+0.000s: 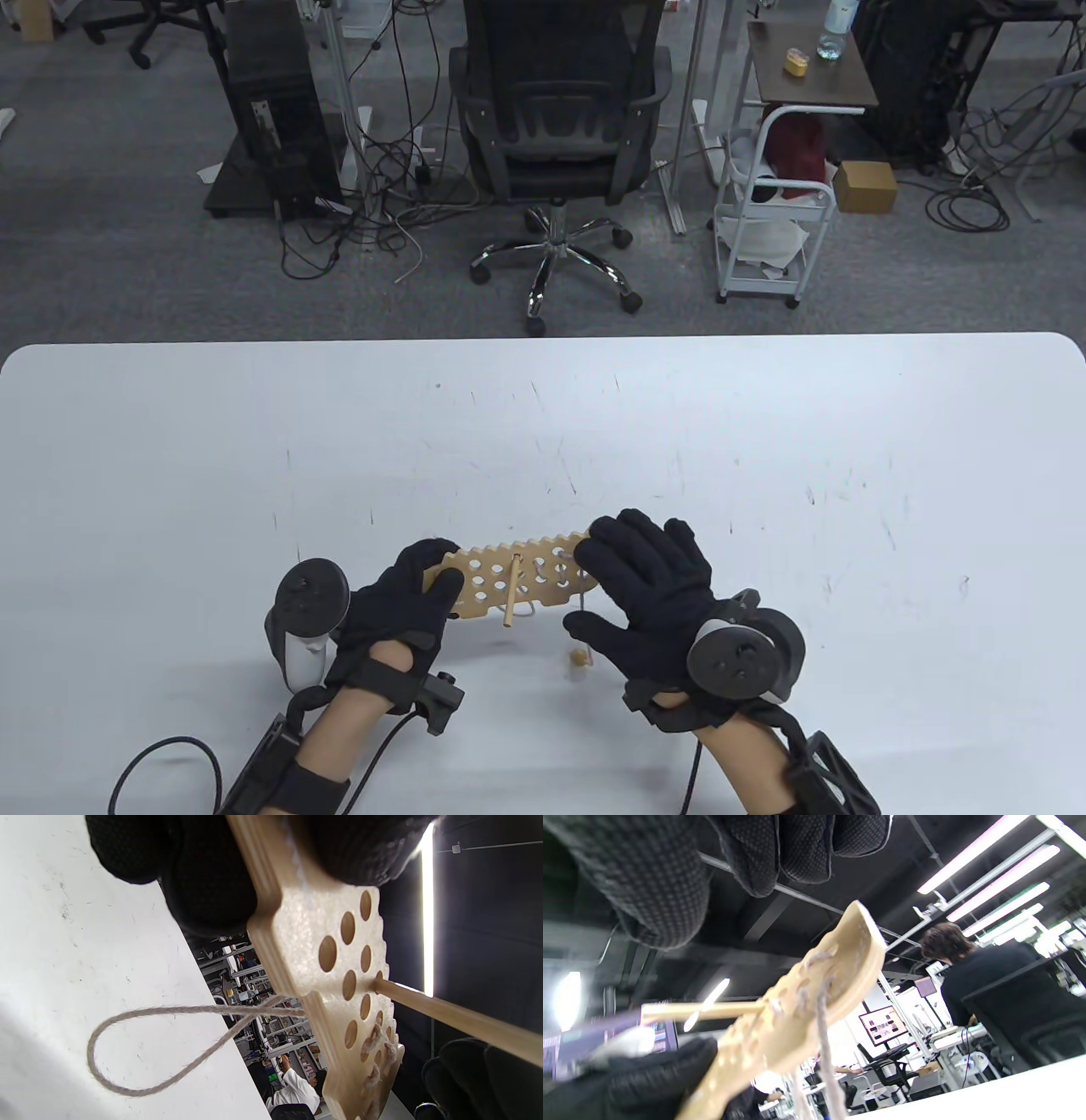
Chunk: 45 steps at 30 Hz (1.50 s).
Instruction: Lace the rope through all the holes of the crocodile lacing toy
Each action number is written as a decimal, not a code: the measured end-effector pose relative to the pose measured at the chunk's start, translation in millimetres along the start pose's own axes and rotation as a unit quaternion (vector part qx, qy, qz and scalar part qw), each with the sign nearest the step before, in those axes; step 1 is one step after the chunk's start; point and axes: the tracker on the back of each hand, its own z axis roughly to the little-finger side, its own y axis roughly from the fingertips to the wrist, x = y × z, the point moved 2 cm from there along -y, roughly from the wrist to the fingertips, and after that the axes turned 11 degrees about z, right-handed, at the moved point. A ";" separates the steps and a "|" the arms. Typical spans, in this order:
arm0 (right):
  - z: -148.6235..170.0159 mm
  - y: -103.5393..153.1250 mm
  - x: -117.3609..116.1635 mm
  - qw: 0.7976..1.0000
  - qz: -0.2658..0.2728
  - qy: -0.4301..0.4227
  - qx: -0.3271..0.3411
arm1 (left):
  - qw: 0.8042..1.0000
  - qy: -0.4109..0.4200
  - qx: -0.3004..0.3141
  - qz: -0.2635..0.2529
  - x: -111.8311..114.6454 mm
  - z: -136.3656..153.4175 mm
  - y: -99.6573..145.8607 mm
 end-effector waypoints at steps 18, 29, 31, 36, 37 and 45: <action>-28.4 8.2 -17.6 0.996 -0.037 0.045 0.072 | 0.998 -0.022 0.016 0.057 32.2 -11.9 3.5; -28.2 7.4 -16.2 0.996 -0.029 0.037 0.070 | 0.997 -0.026 0.012 0.065 34.9 -9.4 3.1; -28.0 7.2 -16.1 0.997 -0.030 0.034 0.069 | 0.998 -0.027 0.008 0.061 33.3 -6.8 2.3; -28.2 7.0 -16.1 0.996 -0.031 0.034 0.070 | 0.998 -0.027 0.002 0.055 30.1 -2.6 0.6; -28.0 6.9 -15.8 0.997 -0.030 0.033 0.069 | 0.998 -0.026 0.000 0.054 29.3 -1.7 0.3; -24.3 3.4 -9.0 0.998 -0.014 0.024 0.051 | 0.999 -0.020 -0.014 0.035 19.4 8.6 -3.2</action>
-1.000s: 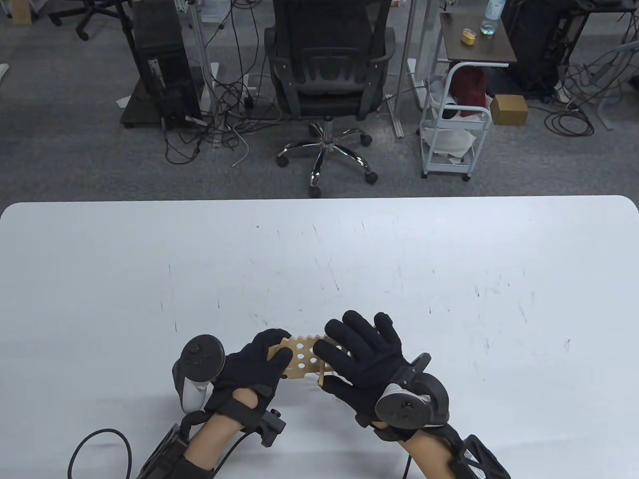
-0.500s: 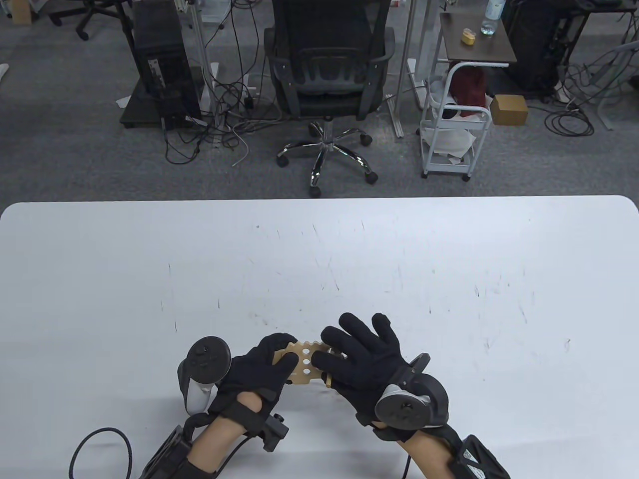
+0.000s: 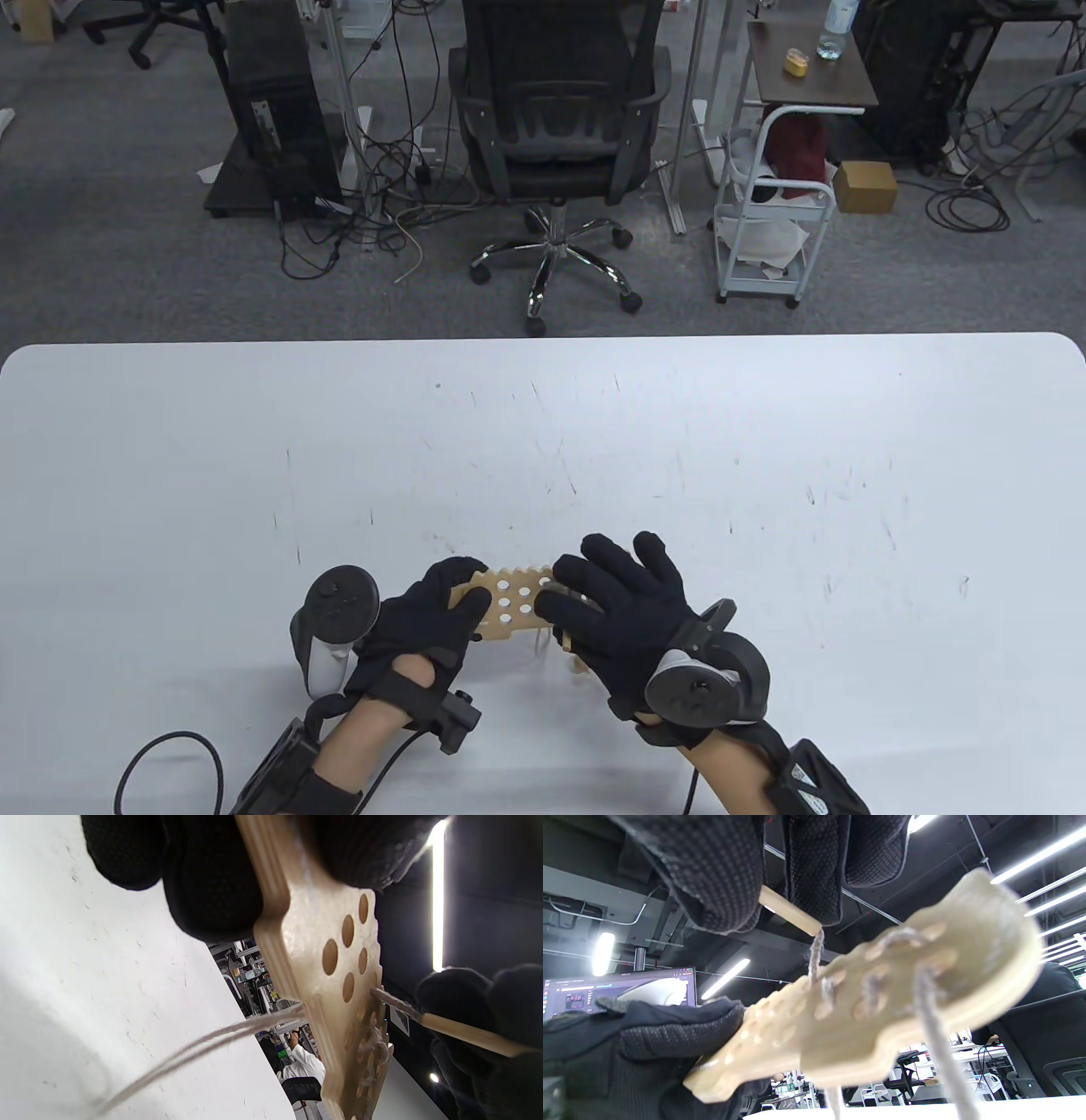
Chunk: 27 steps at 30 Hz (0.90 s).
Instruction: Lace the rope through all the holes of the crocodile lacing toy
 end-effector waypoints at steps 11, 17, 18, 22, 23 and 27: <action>12.7 -3.5 9.1 0.999 0.015 -0.015 -0.038 | 1.000 0.008 -0.015 -0.024 -15.6 10.4 -1.9; 21.3 -4.8 14.0 0.998 0.027 -0.016 -0.057 | 0.999 0.011 -0.023 -0.036 -23.5 19.4 -4.0; 23.2 -5.1 15.3 0.998 0.029 -0.012 -0.060 | 0.999 0.011 -0.026 -0.037 -25.2 21.3 -4.4; 28.6 -6.1 19.4 0.997 0.037 -0.008 -0.068 | 0.999 0.012 -0.029 -0.041 -28.1 23.1 -4.5; 30.4 -6.4 20.9 0.997 0.039 -0.007 -0.072 | 0.999 0.013 -0.029 -0.043 -29.1 23.4 -4.4; 36.1 -8.0 25.8 0.996 0.044 -0.001 -0.078 | 0.998 0.016 -0.033 -0.050 -33.8 26.0 -4.0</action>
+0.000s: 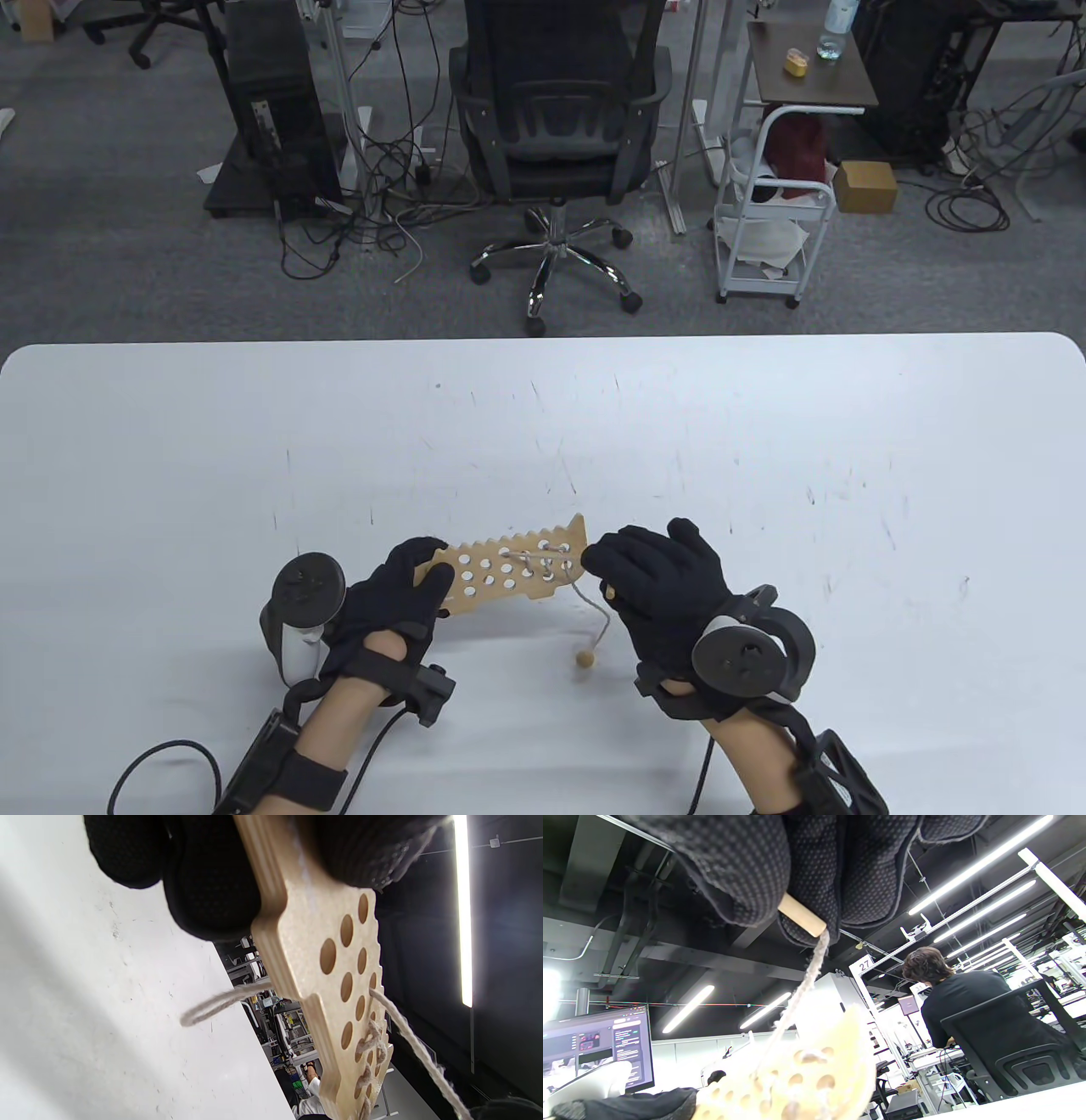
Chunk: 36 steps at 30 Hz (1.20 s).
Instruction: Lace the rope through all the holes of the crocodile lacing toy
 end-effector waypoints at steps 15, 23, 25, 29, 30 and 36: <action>20.1 -5.7 14.6 0.999 0.027 0.022 -0.030 | 0.999 0.010 -0.016 -0.026 -16.0 10.8 -1.9; 31.0 -9.2 27.2 0.997 0.051 0.028 -0.047 | 0.999 0.011 -0.025 -0.036 -19.9 13.7 -2.0; 34.0 -9.9 30.5 0.997 0.058 0.030 -0.052 | 0.999 0.013 -0.028 -0.038 -21.4 14.7 -2.1; 40.7 -11.0 36.7 0.995 0.068 0.033 -0.063 | 0.999 0.016 -0.032 -0.041 -24.4 16.9 -2.3; 42.6 -11.4 38.5 0.995 0.071 0.034 -0.065 | 0.998 0.017 -0.033 -0.043 -25.5 17.7 -2.4; 52.7 -12.1 46.9 0.992 0.084 0.037 -0.082 | 0.998 0.021 -0.042 -0.052 -31.0 22.7 -3.0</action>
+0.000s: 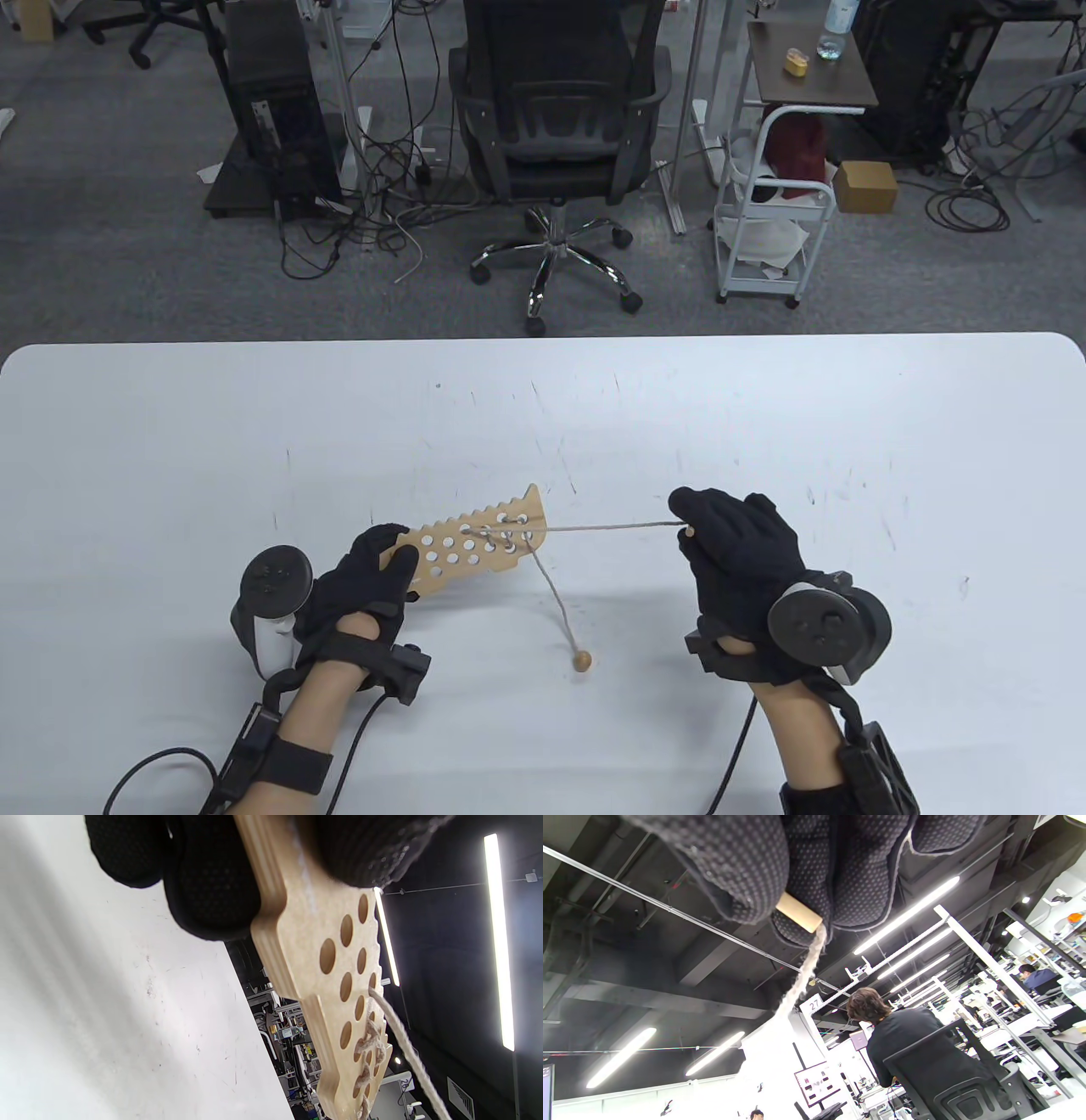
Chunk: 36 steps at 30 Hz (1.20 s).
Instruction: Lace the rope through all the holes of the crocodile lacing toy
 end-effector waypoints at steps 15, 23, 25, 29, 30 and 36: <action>36.3 -6.7 18.7 0.998 0.029 0.013 -0.063 | 0.999 0.008 -0.020 -0.026 -16.0 10.5 -2.8; 51.6 -7.6 24.4 0.996 0.028 0.025 -0.086 | 0.999 0.005 -0.030 -0.043 -24.9 15.9 -4.2; 54.5 -7.5 24.8 0.995 0.027 0.026 -0.091 | 0.998 0.005 -0.032 -0.045 -26.1 16.9 -4.5; 56.3 -6.8 23.7 0.995 0.021 0.034 -0.091 | 0.998 0.006 -0.031 -0.046 -27.0 17.4 -4.6; 55.1 -6.4 22.8 0.995 0.021 0.035 -0.088 | 0.998 0.007 -0.030 -0.045 -26.7 17.1 -4.4; 41.4 -5.7 15.8 0.998 0.010 0.038 -0.055 | 0.999 0.009 -0.016 -0.038 -23.0 11.3 -2.5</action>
